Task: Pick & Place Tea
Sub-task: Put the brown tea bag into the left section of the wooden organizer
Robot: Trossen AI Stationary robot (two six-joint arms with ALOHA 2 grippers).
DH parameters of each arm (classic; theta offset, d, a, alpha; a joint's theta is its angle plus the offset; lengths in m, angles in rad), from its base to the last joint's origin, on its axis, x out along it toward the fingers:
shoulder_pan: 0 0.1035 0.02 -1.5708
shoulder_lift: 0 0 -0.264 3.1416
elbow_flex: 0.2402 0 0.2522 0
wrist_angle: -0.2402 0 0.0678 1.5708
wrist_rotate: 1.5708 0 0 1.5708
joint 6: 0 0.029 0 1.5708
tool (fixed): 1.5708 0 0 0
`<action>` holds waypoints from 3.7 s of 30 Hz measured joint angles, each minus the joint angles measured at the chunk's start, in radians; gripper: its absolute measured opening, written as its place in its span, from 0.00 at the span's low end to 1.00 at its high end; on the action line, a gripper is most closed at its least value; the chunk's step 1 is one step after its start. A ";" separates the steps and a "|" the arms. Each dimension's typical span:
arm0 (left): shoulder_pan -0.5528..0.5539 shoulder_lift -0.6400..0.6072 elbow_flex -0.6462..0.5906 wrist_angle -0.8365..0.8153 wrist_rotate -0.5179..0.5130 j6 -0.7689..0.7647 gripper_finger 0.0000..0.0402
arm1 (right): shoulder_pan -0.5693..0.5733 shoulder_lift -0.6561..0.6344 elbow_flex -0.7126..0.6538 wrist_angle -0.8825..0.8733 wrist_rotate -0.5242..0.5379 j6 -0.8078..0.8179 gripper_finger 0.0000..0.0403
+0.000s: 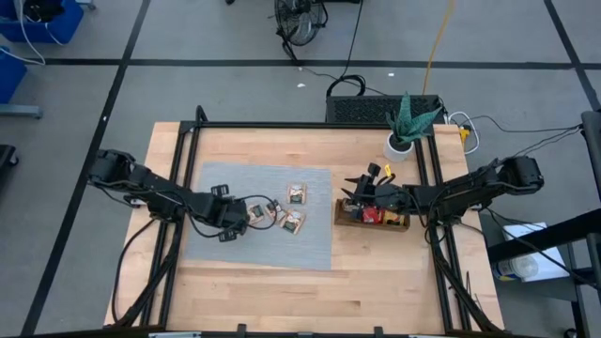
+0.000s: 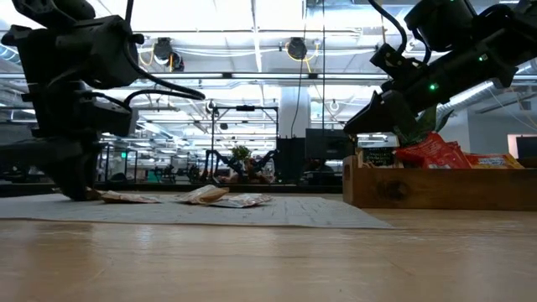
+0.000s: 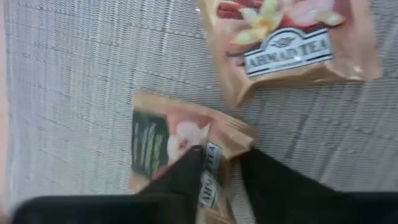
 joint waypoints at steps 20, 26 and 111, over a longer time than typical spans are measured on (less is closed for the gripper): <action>-0.085 0.002 0.273 -0.008 -0.583 0.532 0.01 | -0.064 0.020 0.000 0.359 -0.397 0.113 0.32; -0.071 0.030 0.276 0.442 -0.754 1.141 0.00 | -0.168 0.134 0.057 0.519 -0.628 0.248 0.32; 0.109 -0.167 0.252 0.528 -0.279 0.305 0.72 | -0.002 -0.007 0.302 -0.281 -0.529 -0.217 0.00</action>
